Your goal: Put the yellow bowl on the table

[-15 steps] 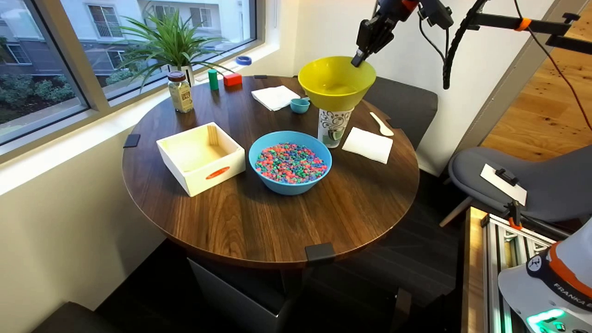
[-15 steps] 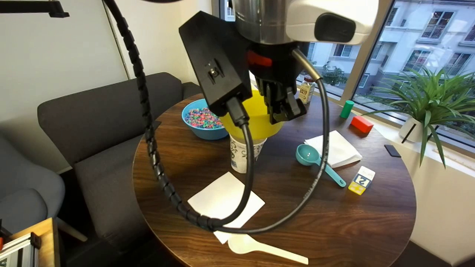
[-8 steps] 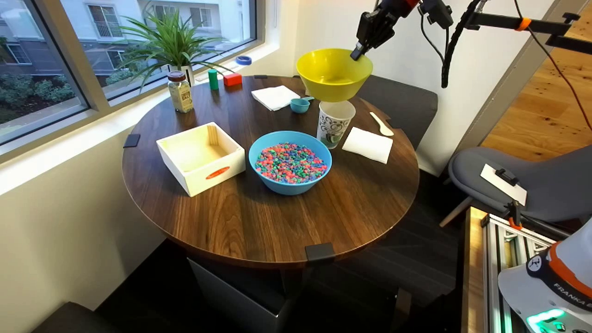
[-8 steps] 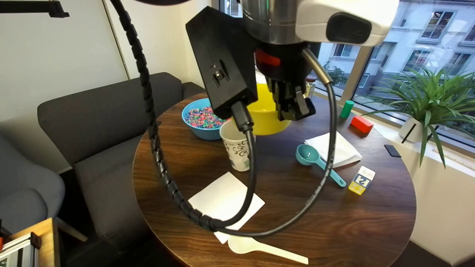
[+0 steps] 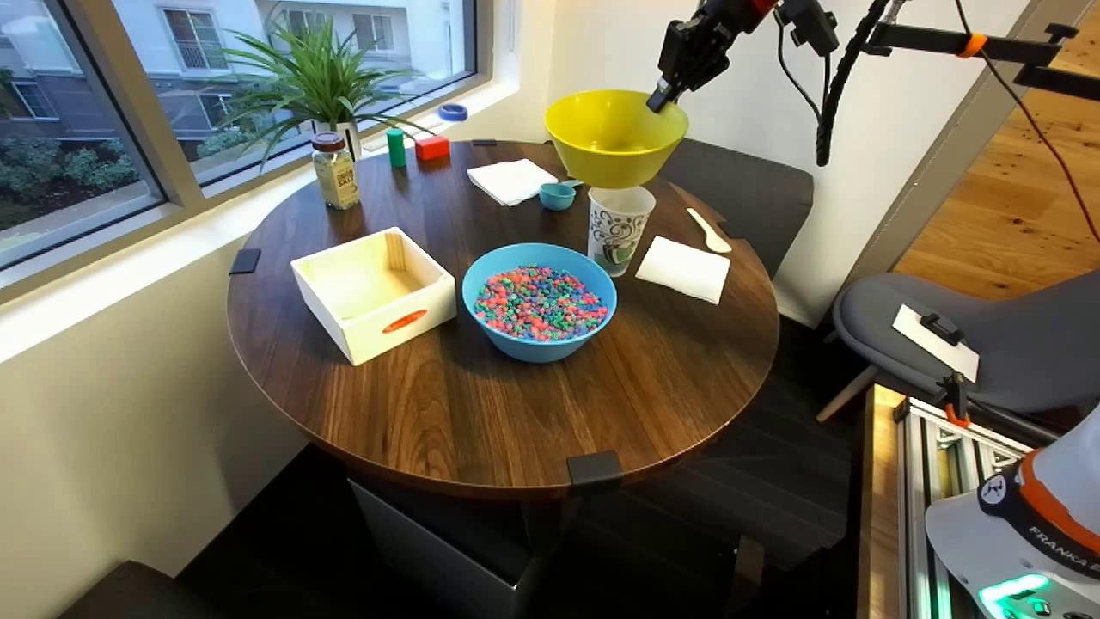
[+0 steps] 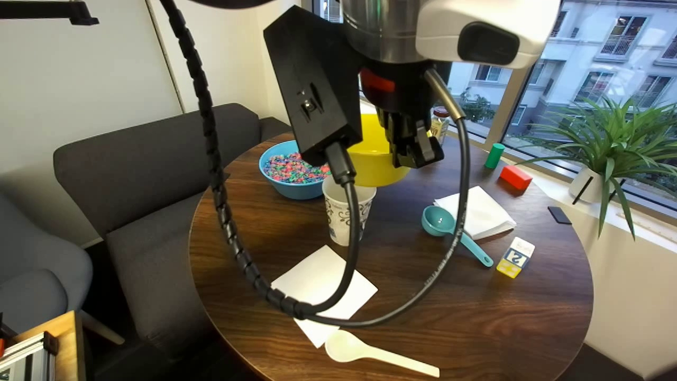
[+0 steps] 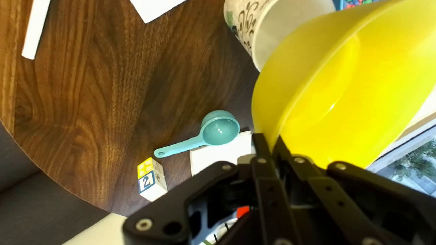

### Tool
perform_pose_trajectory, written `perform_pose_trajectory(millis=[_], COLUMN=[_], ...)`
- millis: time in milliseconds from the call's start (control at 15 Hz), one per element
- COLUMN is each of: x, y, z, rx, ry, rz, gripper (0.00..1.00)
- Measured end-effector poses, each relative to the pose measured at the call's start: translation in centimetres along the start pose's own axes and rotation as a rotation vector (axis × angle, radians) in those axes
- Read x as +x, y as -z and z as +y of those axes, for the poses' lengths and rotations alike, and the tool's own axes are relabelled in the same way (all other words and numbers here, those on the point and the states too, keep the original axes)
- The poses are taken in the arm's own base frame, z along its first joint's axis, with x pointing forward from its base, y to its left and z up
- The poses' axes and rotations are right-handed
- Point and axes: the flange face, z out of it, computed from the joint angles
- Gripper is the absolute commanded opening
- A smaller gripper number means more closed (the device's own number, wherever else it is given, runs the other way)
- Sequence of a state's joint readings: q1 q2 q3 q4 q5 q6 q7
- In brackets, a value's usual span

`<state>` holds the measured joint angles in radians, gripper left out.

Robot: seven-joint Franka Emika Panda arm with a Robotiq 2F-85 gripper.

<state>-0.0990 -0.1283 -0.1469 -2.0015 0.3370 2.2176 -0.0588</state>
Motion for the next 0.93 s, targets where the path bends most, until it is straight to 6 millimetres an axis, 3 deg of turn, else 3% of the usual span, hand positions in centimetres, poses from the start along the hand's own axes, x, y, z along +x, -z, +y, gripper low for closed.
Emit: perform_pose_trajectory(millis=[467,933], x=[0.2,0.6], y=[0.4,1.3], z=[0.9,4.4], rx=[-0.005,-0.069], ry=[-0.017,-0.121], rz=[0.007,0.059], gripper=[0.02,0.02])
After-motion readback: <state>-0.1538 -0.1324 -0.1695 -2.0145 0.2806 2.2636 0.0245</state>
